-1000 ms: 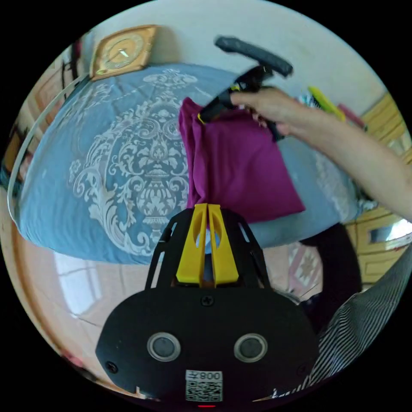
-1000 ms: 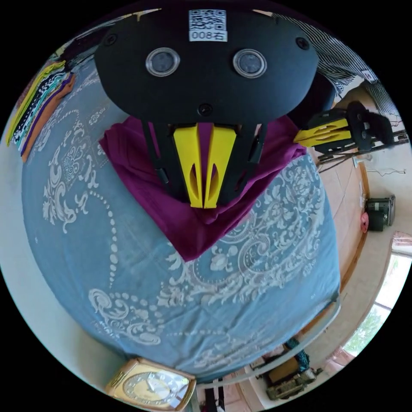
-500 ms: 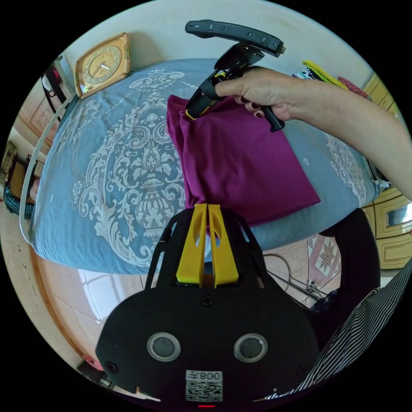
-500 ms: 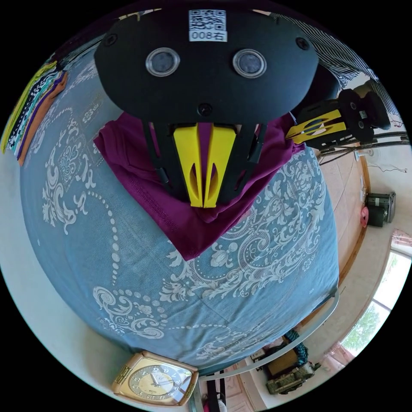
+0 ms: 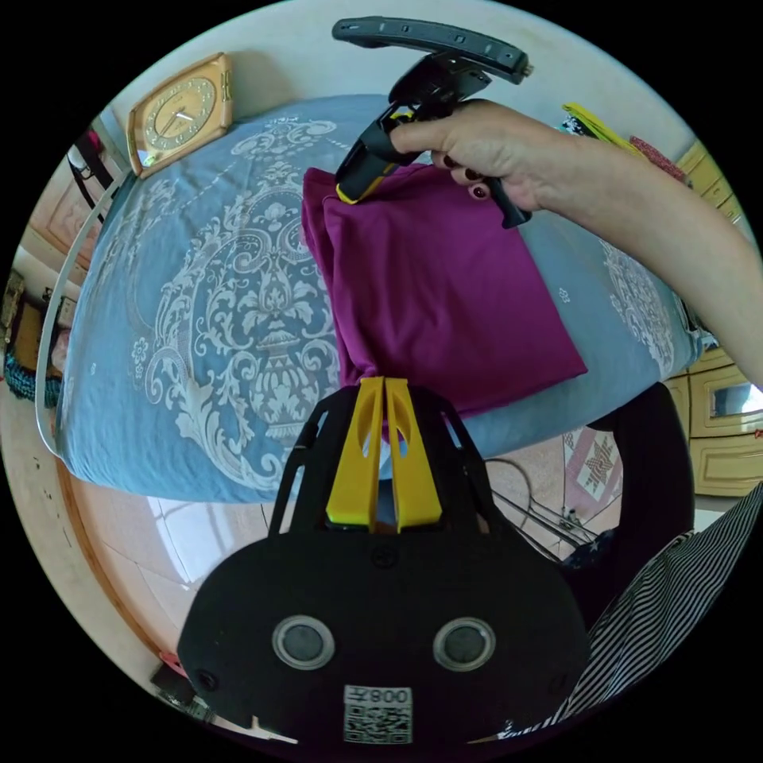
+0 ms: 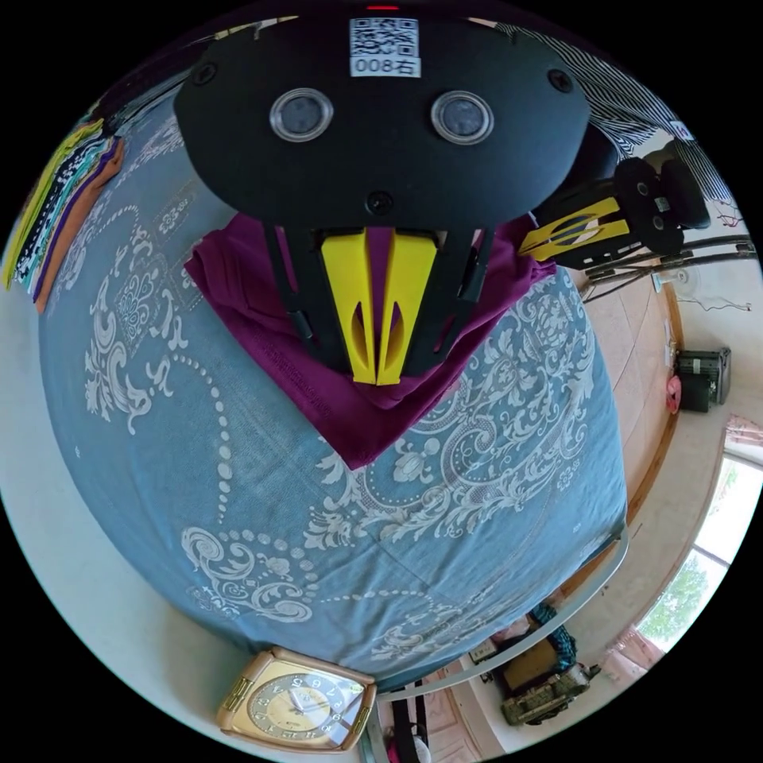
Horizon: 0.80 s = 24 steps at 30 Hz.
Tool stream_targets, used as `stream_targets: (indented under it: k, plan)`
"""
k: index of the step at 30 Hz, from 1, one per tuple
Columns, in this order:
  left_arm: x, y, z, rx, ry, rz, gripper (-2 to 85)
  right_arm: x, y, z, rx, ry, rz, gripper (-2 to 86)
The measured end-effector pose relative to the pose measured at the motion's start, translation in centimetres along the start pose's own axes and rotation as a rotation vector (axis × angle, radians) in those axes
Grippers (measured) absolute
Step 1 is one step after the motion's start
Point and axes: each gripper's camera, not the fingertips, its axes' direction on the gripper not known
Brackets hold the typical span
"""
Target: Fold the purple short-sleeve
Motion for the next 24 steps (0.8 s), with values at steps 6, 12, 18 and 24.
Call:
stream_targets:
  k: [6,12,18,24]
  plan:
    - [-0.7,0.1,0.3,0.009,-0.002,0.015,0.2,0.0,1.3,0.1,-0.062,0.064,-0.037,0.1]
    - [-1.7,0.7,0.2,0.013,-0.002,0.009,0.2,0.7,3.6,-1.3,-0.050,0.083,-0.048,0.1]
    - [-3.1,1.6,0.9,0.013,0.014,0.000,0.2,2.0,6.3,-0.8,-0.086,0.078,-0.043,0.2]
    - [-4.7,3.5,0.4,0.057,-0.019,-0.021,0.2,3.0,10.2,-1.8,-0.060,0.111,-0.039,0.8]
